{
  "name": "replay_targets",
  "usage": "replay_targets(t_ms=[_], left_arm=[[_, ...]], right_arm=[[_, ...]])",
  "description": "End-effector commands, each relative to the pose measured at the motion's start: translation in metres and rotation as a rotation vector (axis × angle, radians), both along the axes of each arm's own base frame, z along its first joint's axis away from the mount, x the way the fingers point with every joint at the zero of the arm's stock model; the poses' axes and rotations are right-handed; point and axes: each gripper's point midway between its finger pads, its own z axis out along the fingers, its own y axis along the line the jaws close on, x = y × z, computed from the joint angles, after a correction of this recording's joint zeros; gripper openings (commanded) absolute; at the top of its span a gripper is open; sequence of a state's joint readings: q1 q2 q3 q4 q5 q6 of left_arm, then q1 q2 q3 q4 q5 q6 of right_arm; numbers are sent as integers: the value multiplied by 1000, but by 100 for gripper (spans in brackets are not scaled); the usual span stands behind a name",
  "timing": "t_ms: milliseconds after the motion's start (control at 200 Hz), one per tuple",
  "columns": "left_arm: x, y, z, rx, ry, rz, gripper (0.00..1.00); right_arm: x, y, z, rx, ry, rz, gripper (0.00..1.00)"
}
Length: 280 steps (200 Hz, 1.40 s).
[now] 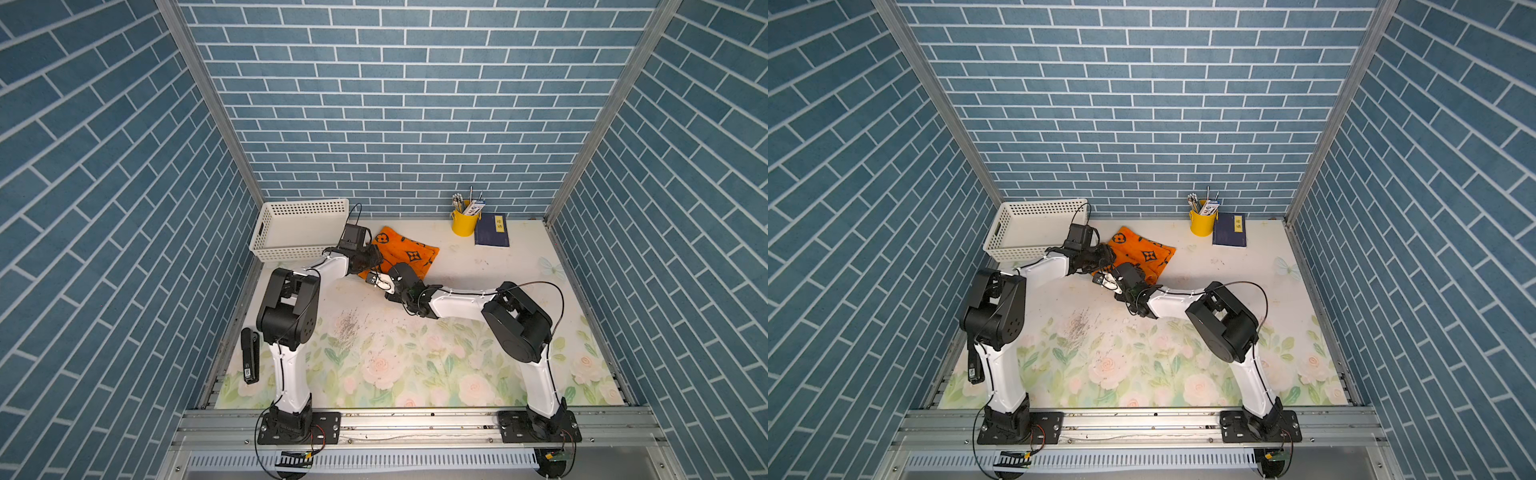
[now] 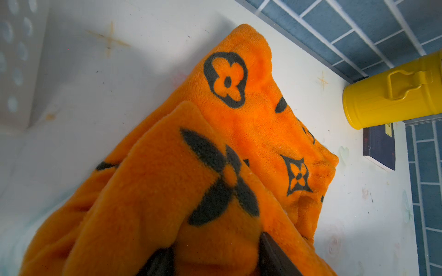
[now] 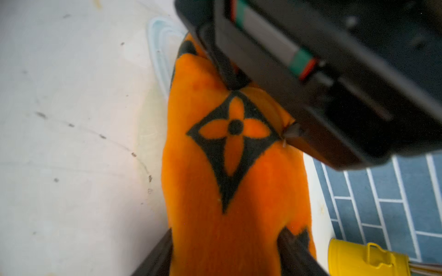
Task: Roll up the pillowcase
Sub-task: Roll the pillowcase at the center of the board.
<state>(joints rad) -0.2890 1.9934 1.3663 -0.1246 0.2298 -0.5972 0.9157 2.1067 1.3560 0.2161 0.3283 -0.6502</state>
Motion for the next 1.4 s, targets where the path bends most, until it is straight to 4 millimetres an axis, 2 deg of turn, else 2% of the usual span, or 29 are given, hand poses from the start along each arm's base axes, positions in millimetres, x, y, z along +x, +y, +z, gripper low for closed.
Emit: replay_targets(t_ms=[0,25,90,215,330,445,595,695,775,945,955,975,1160,1230,1315,1395], left_arm=[[-18,3,-15,17,72,-10,59],[-18,3,-9,15,65,-11,59],[-19,5,12,8,32,-5,60],[-22,19,57,10,-41,24,64],[-32,39,89,9,-94,64,65],[-46,57,106,1,-122,94,66],[-64,64,110,12,-124,93,66],[-75,64,107,3,-119,82,66],[-82,62,98,-4,-105,71,66],[-86,58,72,2,-57,49,65],[-86,57,71,5,-55,49,65],[-86,57,67,11,-49,47,65],[-73,44,35,45,6,29,64],[-67,41,16,60,51,33,62],[-62,39,-6,74,103,55,60],[-60,40,-23,81,139,71,59]], right_arm=[[-5,-6,-30,-41,116,-25,25],[-7,-5,-32,-32,144,-24,16],[-13,-4,-35,4,221,-25,5],[-32,3,-35,86,395,17,0],[-57,13,-25,165,534,78,0],[-79,22,-10,262,667,113,0],[-106,33,7,366,834,156,0],[-113,36,9,404,923,153,0],[-107,33,4,450,1008,134,0],[-74,17,-11,574,1222,47,6],[-73,16,-21,570,1244,32,6],[-70,14,-27,573,1267,22,8],[-33,6,-41,632,1328,0,17],[-24,4,-45,647,1339,-9,25],[-15,2,-48,650,1327,-26,43],[-4,0,-39,657,1258,-46,61]])
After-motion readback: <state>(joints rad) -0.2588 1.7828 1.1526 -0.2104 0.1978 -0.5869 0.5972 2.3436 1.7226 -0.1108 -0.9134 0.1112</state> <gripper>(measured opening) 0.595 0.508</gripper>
